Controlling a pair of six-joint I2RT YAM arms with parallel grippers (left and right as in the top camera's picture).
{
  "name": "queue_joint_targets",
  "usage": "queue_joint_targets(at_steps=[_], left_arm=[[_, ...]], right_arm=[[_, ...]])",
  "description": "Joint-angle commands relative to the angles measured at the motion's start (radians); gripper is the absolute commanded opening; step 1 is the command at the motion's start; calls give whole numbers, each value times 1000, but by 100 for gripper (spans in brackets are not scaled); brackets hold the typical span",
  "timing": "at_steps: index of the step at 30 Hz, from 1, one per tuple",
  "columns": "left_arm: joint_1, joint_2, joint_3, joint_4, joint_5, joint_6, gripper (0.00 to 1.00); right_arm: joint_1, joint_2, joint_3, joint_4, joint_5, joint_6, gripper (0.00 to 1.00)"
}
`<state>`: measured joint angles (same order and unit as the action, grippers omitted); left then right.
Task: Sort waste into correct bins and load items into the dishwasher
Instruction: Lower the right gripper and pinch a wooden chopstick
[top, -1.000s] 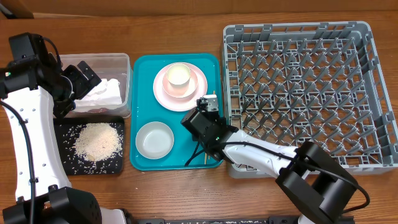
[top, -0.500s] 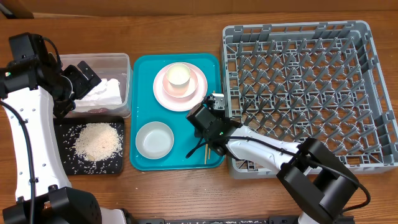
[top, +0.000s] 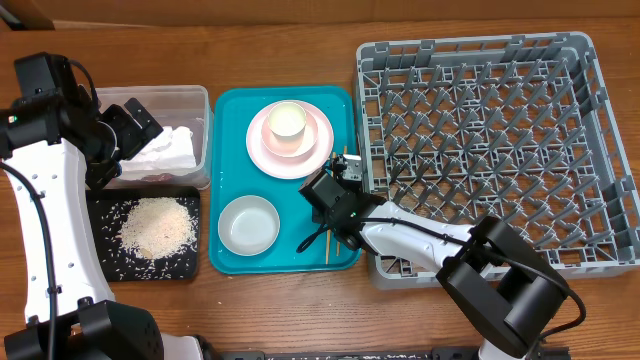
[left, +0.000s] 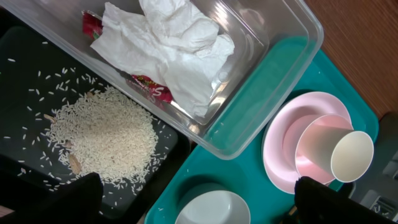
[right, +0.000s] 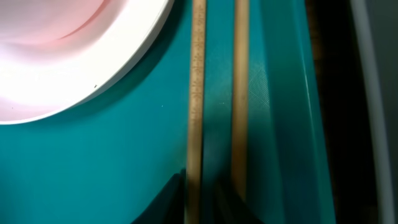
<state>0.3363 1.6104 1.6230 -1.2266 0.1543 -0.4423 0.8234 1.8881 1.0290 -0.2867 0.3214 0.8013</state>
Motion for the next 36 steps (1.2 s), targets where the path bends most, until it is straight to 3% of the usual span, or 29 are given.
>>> queue_joint_targets(at_steps=[1, 16, 29, 33, 36], left_arm=[[3, -8, 23, 1, 10, 0, 100], [3, -8, 23, 1, 10, 0, 100], [3, -8, 23, 1, 11, 1, 100], [3, -8, 23, 1, 10, 1, 99], [3, -8, 23, 1, 10, 1, 100]], right_arm=[[-13, 14, 12, -2, 10, 41, 18], [-13, 14, 12, 2, 10, 41, 4], [-19, 61, 13, 13, 5, 33, 5], [-19, 61, 13, 24, -10, 33, 13], [-19, 61, 14, 23, -10, 33, 13]])
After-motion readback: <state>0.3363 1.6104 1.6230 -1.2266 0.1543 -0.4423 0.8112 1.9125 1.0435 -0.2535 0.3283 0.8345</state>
